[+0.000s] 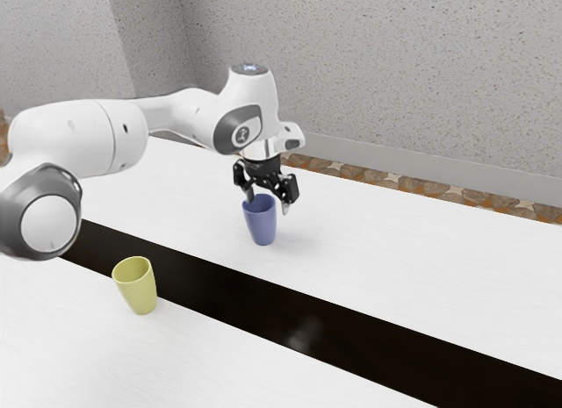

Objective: Place the right cup onto the left cup

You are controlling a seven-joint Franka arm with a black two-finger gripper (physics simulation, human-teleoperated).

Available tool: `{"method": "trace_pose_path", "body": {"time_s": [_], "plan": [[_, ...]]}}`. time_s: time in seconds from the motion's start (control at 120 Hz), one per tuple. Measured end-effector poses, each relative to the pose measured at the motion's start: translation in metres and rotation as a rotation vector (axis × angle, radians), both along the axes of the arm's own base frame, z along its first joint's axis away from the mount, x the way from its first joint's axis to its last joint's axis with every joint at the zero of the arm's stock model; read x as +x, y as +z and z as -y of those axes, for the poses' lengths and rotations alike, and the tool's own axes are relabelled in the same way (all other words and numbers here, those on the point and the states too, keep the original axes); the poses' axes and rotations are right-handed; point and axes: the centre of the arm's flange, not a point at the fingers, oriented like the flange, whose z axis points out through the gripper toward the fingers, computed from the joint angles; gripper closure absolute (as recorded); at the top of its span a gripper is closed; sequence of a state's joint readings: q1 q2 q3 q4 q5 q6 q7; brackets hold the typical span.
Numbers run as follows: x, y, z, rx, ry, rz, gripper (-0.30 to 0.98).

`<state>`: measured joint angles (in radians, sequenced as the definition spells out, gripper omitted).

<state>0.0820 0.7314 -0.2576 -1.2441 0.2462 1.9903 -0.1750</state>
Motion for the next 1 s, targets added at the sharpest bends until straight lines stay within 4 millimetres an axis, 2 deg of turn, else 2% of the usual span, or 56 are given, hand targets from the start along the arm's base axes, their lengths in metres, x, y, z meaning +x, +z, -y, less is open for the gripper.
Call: {"method": "trace_pose_path", "body": {"time_s": [0.2, 0.425, 0.517, 0.742, 0.858, 1.0], "plan": [[0.009, -0.01, 0.005, -0.002, -0.005, 0.026, 0.0], [0.011, -0.041, 0.002, 0.0, 0.0, 0.006, 0.02], [0.012, -0.047, 0.001, 0.0, 0.001, 0.005, 0.15], [0.013, -0.047, 0.0, 0.001, 0.003, 0.015, 0.57], [0.014, -0.047, 0.0, 0.01, -0.002, 0.019, 0.67], [0.014, -0.048, -0.002, 0.019, -0.005, 0.021, 0.74]]}}
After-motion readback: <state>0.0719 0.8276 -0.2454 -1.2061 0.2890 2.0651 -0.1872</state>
